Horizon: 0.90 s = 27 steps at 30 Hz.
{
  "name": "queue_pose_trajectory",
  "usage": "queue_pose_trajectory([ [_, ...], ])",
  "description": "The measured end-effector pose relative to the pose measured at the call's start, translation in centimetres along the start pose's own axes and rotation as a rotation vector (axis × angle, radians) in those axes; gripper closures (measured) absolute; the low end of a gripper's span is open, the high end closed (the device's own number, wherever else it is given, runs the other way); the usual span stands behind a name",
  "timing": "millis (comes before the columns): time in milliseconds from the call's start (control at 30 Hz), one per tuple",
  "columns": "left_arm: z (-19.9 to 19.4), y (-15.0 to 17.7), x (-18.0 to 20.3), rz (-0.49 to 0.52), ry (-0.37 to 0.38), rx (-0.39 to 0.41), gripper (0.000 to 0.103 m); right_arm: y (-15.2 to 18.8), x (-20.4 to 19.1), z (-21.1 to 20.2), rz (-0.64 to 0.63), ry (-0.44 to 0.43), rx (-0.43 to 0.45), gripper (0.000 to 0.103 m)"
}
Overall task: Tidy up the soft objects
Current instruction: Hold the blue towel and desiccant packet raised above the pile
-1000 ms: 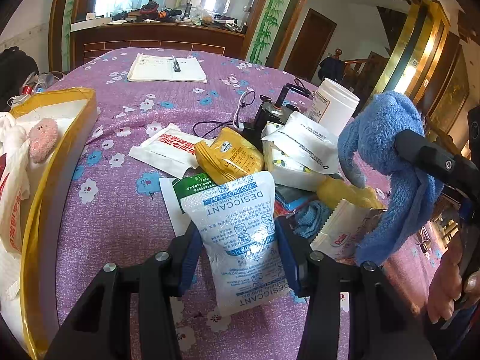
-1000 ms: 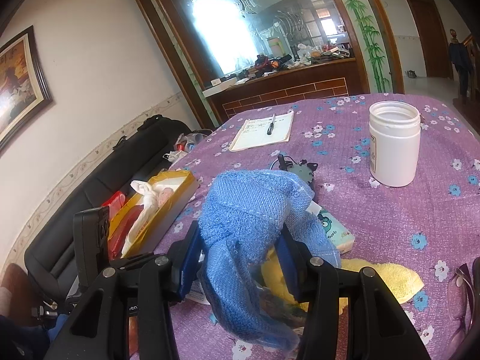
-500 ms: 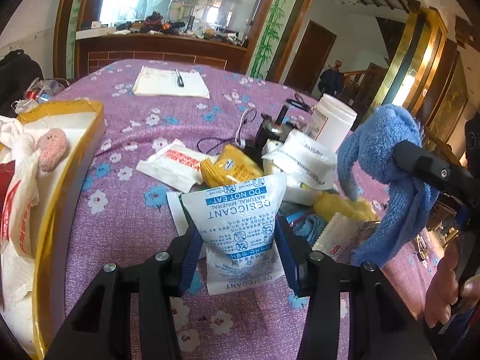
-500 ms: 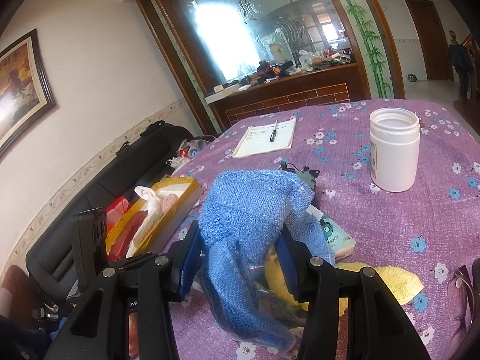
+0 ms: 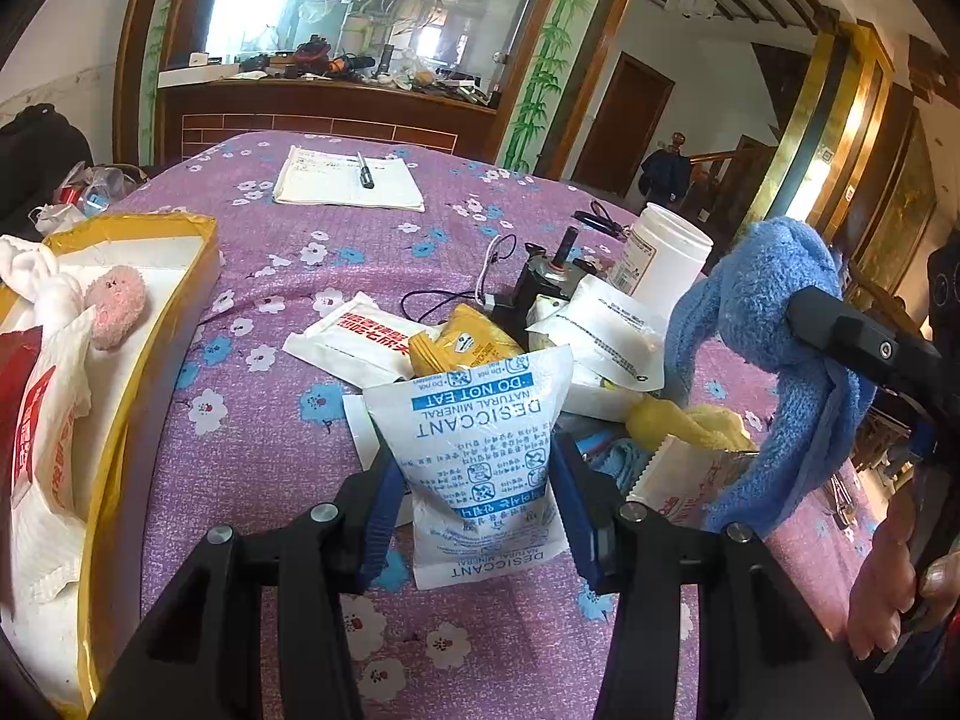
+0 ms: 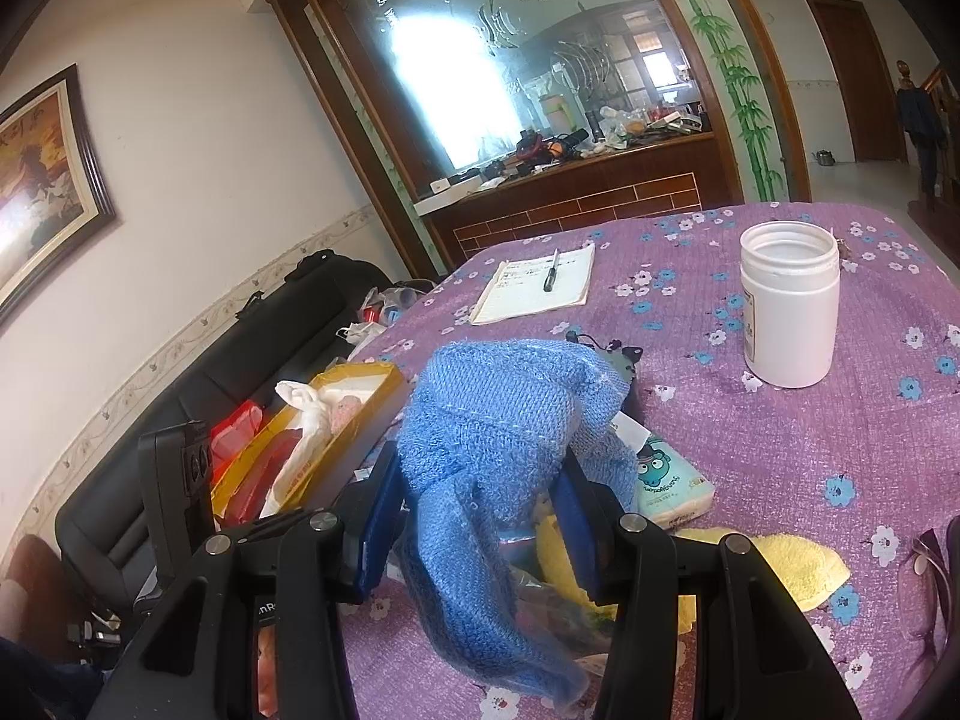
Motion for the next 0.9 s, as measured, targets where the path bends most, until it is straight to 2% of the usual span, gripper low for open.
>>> queue_pose_trajectory([
  [900,-0.4,-0.4,0.6,0.026,-0.007,0.018,0.056,-0.4,1.0,-0.3,0.058,0.002,0.009,0.051],
])
Point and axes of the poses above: each gripper's, at about its wrist camera, not at the fingertips, and z roughly the way its jaws point, x to its right, y to its underside, the point moved 10 cm from there along z, roughly the way its jaws point, and after that the axes turned 13 degrees about z, right-handed, at the moved point
